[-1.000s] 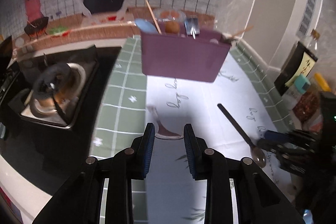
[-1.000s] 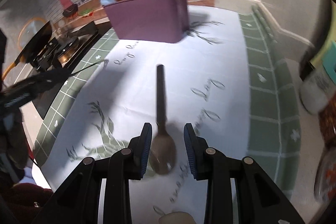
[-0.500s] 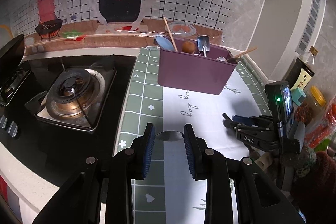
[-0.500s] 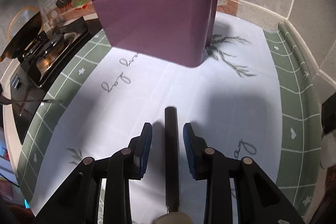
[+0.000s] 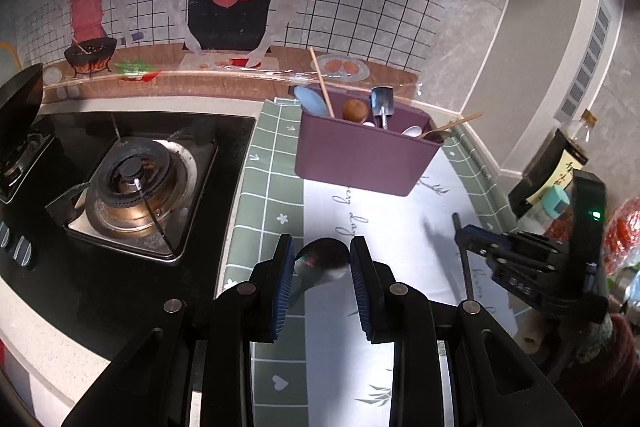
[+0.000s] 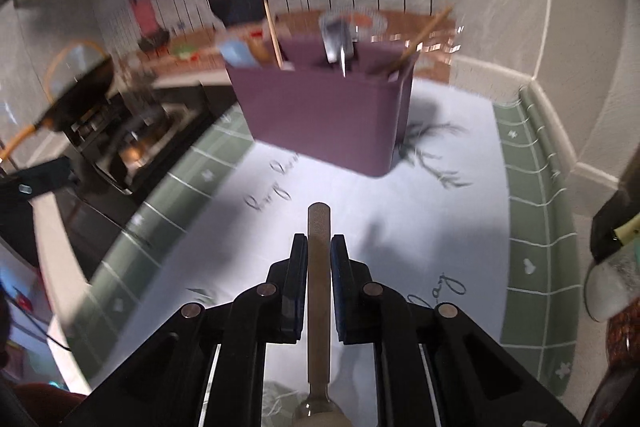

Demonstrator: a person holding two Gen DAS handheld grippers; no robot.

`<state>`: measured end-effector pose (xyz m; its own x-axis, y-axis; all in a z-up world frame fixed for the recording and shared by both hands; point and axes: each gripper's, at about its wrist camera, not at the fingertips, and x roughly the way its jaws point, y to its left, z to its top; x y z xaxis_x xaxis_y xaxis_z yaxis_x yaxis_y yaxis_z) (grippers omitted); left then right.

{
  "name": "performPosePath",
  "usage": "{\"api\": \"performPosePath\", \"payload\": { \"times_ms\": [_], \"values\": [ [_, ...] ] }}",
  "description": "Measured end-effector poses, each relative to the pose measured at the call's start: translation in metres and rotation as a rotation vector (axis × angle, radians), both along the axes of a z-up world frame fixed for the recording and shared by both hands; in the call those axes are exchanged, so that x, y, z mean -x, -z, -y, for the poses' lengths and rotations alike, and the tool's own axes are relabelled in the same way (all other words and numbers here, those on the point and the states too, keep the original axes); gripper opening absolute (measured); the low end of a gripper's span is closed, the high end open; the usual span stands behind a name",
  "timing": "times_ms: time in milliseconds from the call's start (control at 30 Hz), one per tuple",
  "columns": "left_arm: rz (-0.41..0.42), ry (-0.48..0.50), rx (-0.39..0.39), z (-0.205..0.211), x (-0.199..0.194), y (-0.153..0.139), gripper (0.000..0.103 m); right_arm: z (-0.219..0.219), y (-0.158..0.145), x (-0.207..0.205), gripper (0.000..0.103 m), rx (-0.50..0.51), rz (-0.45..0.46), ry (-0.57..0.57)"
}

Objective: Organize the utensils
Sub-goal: 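Lift the black-handled spoon with the right gripper while the left gripper grasps the silver spoon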

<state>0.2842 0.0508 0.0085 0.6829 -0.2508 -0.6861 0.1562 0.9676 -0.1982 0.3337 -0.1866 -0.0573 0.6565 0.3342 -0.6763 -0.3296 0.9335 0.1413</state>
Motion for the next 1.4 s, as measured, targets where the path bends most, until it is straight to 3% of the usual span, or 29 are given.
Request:
{"api": "performPosePath", "payload": {
  "times_ms": [567, 633, 800, 933, 1033, 1233, 1400],
  "values": [
    [0.021, 0.067, 0.041, 0.013, -0.001, -0.024, 0.029, 0.029, -0.047, 0.036, 0.009, -0.08, 0.12, 0.06],
    [0.017, 0.066, 0.051, 0.012, -0.002, -0.026, 0.029, 0.031, -0.051, 0.038, 0.0, -0.083, 0.13, 0.06],
    [0.019, 0.065, 0.05, 0.01, -0.003, -0.027, 0.029, 0.031, -0.052, 0.038, 0.001, -0.065, 0.136, 0.067],
    [0.016, 0.06, 0.052, 0.008, -0.003, -0.027, 0.029, 0.033, -0.035, 0.027, 0.006, -0.049, 0.067, 0.07],
    [0.01, 0.052, 0.055, 0.005, -0.003, -0.026, 0.029, 0.03, -0.011, 0.018, 0.023, -0.01, -0.003, 0.078],
    [-0.021, 0.035, 0.074, -0.002, -0.004, -0.021, 0.029, 0.023, 0.041, 0.001, 0.023, -0.01, -0.148, 0.092],
    [-0.029, 0.033, 0.069, -0.002, -0.001, -0.018, 0.029, 0.015, 0.062, -0.02, 0.023, 0.047, -0.186, 0.144]
  ]
}}
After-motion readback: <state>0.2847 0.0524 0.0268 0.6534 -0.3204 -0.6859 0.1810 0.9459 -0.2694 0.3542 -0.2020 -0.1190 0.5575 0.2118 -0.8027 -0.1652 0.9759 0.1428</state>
